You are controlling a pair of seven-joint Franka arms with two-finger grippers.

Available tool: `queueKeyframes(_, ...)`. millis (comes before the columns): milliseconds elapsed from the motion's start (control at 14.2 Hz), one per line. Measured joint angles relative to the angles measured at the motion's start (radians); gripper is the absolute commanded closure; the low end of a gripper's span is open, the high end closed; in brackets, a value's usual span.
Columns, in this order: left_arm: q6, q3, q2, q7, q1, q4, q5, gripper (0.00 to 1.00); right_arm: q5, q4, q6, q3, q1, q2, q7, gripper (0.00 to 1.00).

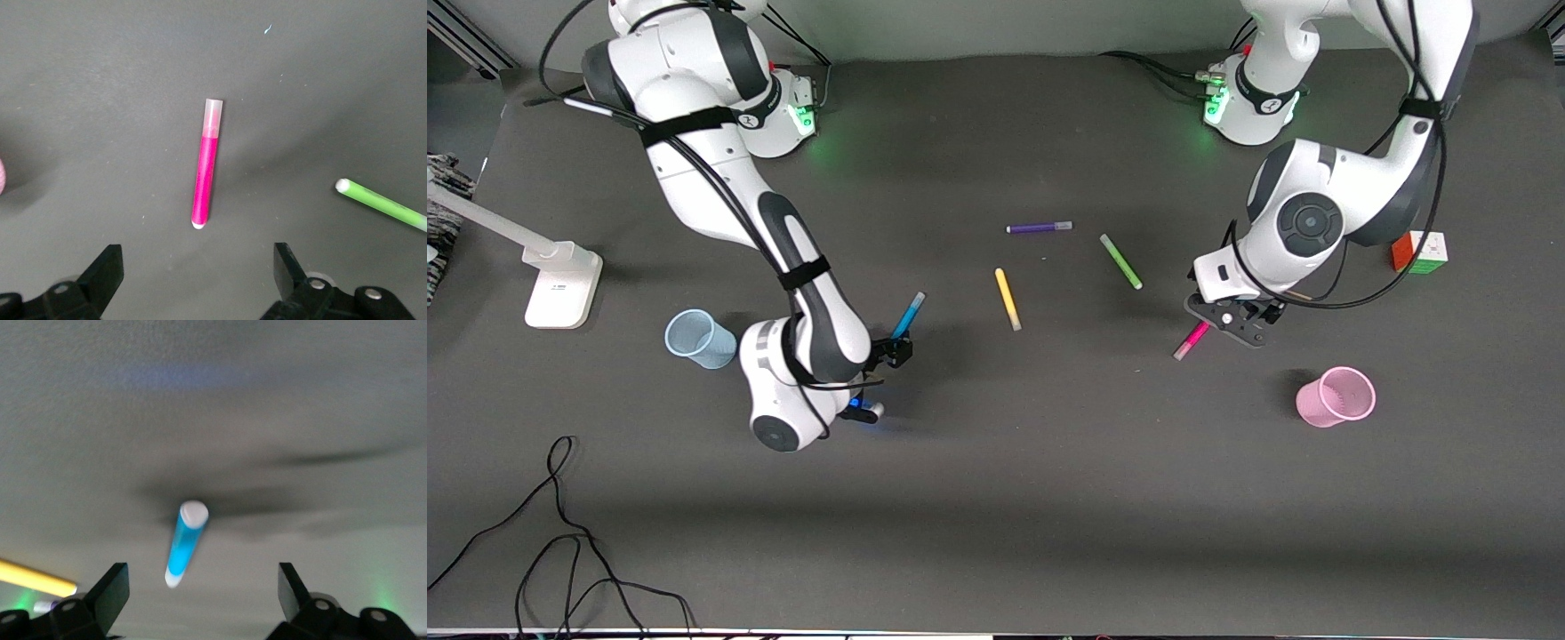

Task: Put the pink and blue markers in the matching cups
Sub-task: 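Grasp the blue marker with the right gripper while the left gripper grasps the pink marker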

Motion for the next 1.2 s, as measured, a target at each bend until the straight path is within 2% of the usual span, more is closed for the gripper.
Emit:
queueKeyframes(70, 0.047, 0.001, 0.010, 0.000, 0.001, -0.027, 0.007, 0.00, 0.000, 0.003, 0.002, 0.000, 0.004, 0.007, 0.003, 0.07)
queueKeyframes(141, 0.089, 0.003, 0.018, 0.000, 0.001, -0.055, 0.009, 0.00, 0.000, 0.004, 0.005, 0.000, 0.005, 0.012, 0.004, 0.15)
queueKeyframes(352, 0.170, 0.006, 0.052, 0.000, 0.002, -0.110, 0.016, 0.00, 0.000, 0.007, 0.014, 0.000, 0.004, 0.021, 0.013, 0.60)
queueKeyframes(563, 0.213, 0.011, 0.109, 0.000, 0.004, -0.118, 0.037, 0.00, 0.000, 0.015, 0.015, 0.000, 0.004, 0.023, 0.028, 0.97)
queueKeyframes(775, 0.258, 0.015, 0.157, 0.000, 0.005, -0.117, 0.047, 0.01, 0.000, 0.017, 0.015, 0.000, 0.004, 0.023, 0.033, 1.00)
queueKeyframes(845, 0.275, 0.021, 0.171, 0.000, 0.005, -0.117, 0.054, 0.04, 0.000, 0.017, 0.015, 0.000, 0.004, 0.023, 0.033, 1.00)
queueKeyframes(915, 0.287, 0.029, 0.181, 0.000, 0.006, -0.117, 0.061, 0.12, 0.000, 0.019, 0.015, 0.000, 0.004, 0.023, 0.033, 1.00)
queueKeyframes(1127, 0.297, 0.040, 0.190, 0.001, 0.008, -0.115, 0.075, 0.46, 0.000, 0.034, 0.015, -0.002, 0.004, 0.021, 0.057, 1.00)
queueKeyframes(1197, 0.297, 0.041, 0.189, 0.001, 0.009, -0.111, 0.077, 0.53, 0.000, 0.044, 0.015, -0.003, 0.004, 0.015, 0.078, 1.00)
